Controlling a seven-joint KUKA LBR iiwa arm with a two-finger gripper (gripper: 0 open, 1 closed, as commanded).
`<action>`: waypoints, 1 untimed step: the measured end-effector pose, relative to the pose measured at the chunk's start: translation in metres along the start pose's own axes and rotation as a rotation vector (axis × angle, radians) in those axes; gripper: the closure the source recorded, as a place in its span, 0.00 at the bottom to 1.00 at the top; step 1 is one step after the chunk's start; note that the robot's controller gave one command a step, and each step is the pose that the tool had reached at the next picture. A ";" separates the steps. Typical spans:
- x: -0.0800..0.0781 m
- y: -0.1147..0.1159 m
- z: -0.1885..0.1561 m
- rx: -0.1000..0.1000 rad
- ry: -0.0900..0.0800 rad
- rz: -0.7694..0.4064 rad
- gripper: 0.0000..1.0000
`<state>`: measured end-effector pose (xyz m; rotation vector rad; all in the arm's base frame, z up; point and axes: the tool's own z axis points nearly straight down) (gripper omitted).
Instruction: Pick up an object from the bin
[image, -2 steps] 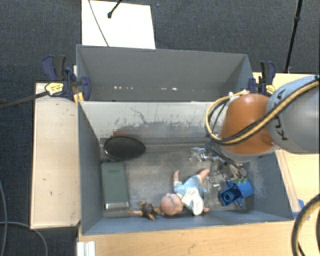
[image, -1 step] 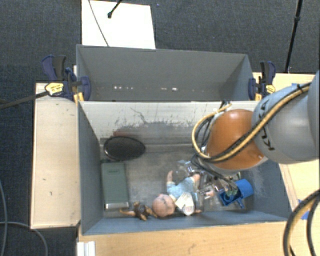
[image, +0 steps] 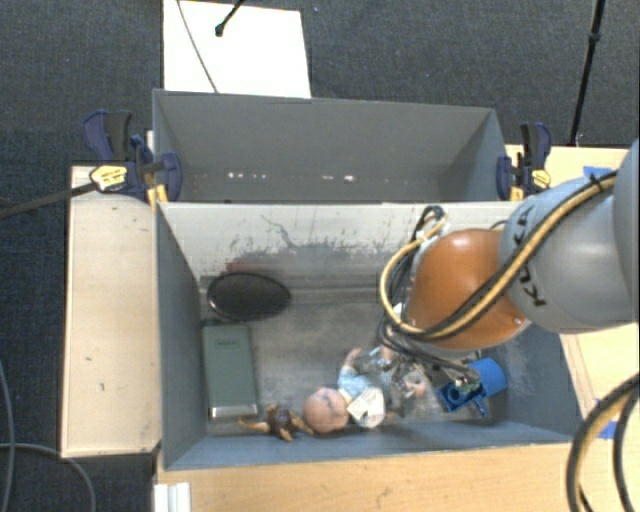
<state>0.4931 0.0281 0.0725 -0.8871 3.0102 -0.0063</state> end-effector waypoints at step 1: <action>0.000 0.000 0.000 0.000 0.000 -0.001 1.00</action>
Offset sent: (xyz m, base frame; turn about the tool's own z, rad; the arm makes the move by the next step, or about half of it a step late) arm -0.0129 0.0329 0.0506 -0.0241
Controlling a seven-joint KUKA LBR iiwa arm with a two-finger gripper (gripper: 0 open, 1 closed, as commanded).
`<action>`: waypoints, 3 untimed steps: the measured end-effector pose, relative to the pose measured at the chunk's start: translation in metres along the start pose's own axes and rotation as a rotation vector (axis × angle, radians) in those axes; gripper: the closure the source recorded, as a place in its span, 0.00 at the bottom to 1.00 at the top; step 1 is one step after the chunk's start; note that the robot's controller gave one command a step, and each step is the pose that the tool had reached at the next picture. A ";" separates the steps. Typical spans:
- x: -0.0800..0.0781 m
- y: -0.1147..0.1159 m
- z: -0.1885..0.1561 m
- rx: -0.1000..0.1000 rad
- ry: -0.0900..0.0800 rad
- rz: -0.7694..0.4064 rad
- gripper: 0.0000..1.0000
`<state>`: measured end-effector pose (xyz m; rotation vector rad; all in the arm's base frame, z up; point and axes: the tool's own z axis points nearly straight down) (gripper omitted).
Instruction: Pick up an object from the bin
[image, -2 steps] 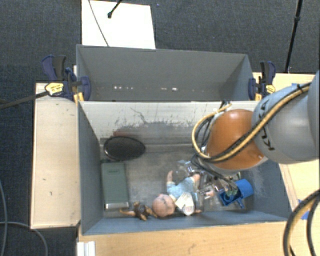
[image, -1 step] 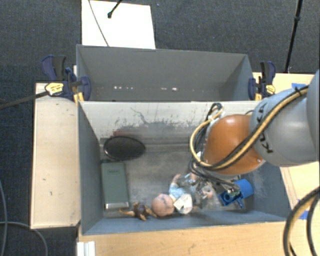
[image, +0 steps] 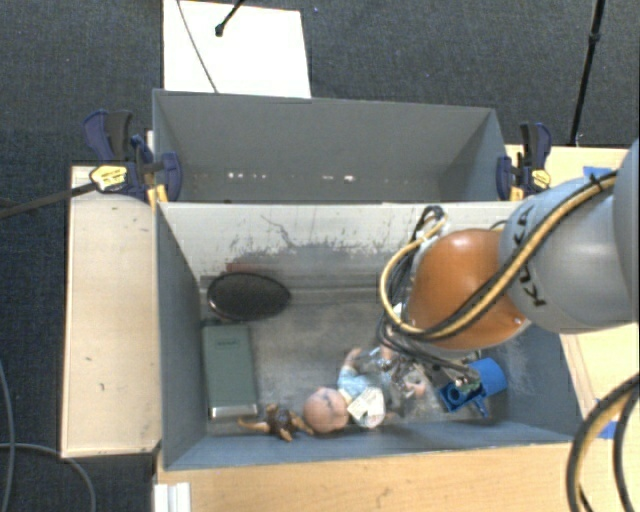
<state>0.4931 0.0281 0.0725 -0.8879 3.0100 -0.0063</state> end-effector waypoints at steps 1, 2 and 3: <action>-0.005 0.024 -0.035 -0.003 0.000 -0.014 1.00; -0.013 0.018 -0.059 -0.005 -0.002 -0.028 1.00; -0.015 0.019 -0.102 -0.009 0.008 -0.029 1.00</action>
Offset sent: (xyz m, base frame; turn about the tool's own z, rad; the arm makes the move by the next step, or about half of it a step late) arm 0.0008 0.0203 0.0590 -0.0278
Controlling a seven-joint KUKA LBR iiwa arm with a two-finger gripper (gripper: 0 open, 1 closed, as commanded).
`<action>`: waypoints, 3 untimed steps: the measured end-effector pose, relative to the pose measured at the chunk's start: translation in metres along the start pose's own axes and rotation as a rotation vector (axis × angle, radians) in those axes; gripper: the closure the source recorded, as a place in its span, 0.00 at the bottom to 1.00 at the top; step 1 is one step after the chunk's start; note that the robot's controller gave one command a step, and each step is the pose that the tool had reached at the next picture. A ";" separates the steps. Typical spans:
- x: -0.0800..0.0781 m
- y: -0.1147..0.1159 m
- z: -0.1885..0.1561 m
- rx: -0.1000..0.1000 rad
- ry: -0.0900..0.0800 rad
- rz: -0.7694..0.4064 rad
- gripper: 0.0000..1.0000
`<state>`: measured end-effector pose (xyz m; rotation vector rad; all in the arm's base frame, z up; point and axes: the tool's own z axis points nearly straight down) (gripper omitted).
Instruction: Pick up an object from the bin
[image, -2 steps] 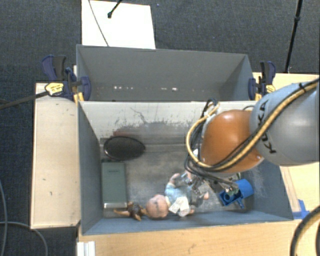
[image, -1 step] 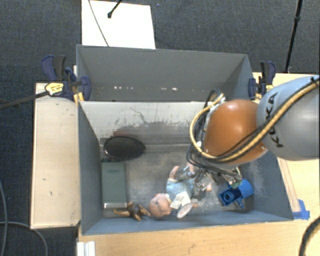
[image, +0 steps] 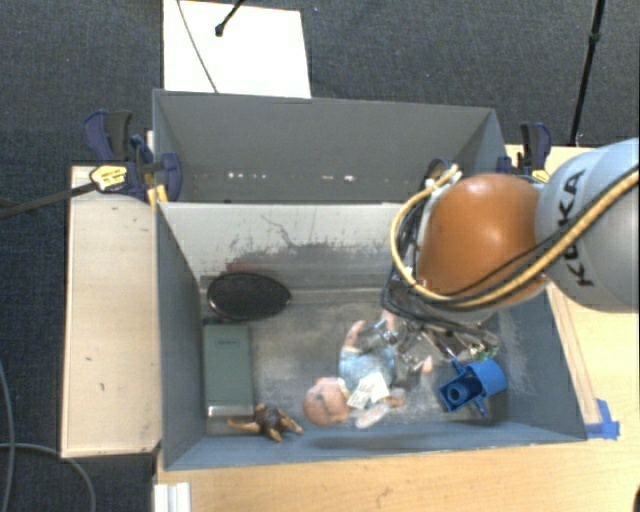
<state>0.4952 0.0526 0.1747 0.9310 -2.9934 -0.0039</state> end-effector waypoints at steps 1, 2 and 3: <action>0.014 -0.018 0.019 0.011 -0.018 -0.051 1.00; 0.014 -0.015 -0.002 -0.002 0.002 -0.051 1.00; -0.041 -0.005 0.104 0.006 -0.009 -0.053 1.00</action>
Offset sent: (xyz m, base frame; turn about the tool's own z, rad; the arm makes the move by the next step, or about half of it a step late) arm 0.0087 -0.0065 0.1316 -0.0308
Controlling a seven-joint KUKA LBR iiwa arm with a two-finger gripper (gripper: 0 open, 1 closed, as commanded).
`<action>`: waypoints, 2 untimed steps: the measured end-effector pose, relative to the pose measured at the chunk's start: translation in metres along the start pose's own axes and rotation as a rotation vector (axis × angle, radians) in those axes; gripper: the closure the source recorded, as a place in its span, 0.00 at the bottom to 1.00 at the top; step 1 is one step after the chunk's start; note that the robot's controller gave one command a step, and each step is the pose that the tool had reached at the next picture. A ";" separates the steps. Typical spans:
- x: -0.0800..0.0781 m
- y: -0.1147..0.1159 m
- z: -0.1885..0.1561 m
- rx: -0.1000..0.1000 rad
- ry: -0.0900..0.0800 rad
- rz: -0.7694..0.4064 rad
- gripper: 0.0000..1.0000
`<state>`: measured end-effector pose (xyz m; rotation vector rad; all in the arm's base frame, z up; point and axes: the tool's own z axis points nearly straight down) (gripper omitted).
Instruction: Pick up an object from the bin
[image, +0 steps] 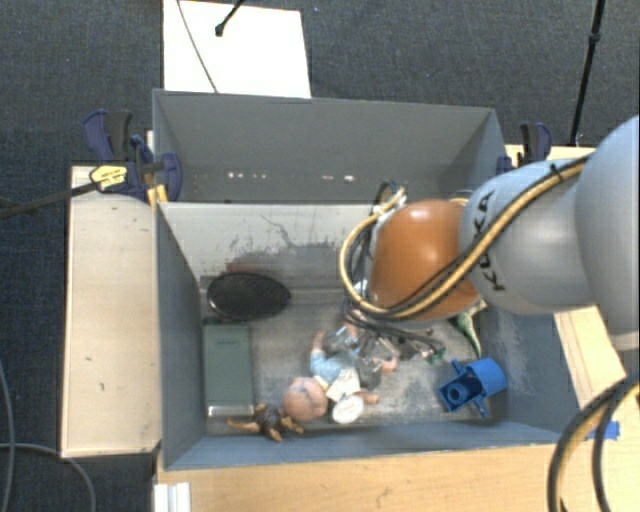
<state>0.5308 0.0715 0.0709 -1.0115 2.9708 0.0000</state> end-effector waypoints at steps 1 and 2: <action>0.000 0.000 0.000 0.000 0.000 0.000 1.00; 0.000 0.001 -0.041 -0.006 0.008 -0.010 1.00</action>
Offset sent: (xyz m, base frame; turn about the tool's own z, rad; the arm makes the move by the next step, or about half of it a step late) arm 0.0098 0.0002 0.2078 -0.0524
